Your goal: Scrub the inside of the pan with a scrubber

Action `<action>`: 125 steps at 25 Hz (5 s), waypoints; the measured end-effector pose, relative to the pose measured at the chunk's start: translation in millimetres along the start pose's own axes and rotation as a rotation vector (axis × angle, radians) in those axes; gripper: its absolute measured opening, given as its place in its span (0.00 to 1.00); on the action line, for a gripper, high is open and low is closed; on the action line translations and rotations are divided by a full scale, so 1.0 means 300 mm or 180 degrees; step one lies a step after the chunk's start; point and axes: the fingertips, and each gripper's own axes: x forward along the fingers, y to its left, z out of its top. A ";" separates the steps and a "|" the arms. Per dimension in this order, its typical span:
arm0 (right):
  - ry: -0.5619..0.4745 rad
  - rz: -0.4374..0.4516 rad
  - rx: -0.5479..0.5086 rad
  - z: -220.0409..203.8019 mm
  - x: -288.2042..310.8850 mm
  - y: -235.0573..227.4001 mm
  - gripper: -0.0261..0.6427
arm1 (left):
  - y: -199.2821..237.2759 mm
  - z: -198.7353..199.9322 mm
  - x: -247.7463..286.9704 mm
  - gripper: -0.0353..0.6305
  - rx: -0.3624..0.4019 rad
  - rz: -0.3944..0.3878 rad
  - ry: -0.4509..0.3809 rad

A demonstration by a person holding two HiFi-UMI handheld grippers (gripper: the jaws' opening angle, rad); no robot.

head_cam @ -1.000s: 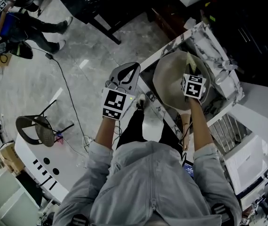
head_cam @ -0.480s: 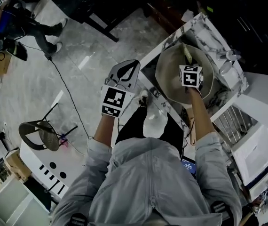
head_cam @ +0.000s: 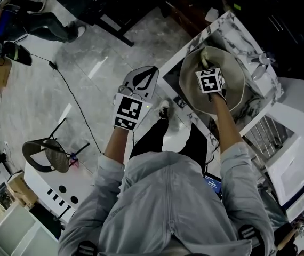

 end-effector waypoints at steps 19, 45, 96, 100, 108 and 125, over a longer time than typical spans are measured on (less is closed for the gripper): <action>0.0209 0.1266 -0.0498 -0.015 -0.021 0.275 0.17 | 0.026 0.003 -0.037 0.09 -0.0096 -0.0062 0.0050; 0.1437 0.3647 -0.1085 -0.312 -0.487 0.404 0.17 | -0.148 0.125 -0.052 0.09 -0.0141 0.0078 -0.0050; 0.2500 0.0400 -0.3140 -0.460 -0.277 -0.273 0.16 | -0.276 0.161 -0.023 0.09 -0.0225 -0.0070 -0.0127; 0.2350 0.0149 -0.2959 -0.445 -0.215 -0.283 0.16 | -0.269 0.155 -0.018 0.09 -0.0240 -0.0064 -0.0110; 0.2176 0.0198 -0.2521 -0.400 -0.095 -0.266 0.16 | -0.219 0.111 -0.016 0.09 -0.0302 -0.0012 -0.0022; 0.1524 0.0839 -0.1163 -0.204 0.065 -0.070 0.16 | -0.128 -0.003 -0.050 0.09 -0.0421 0.0112 0.0128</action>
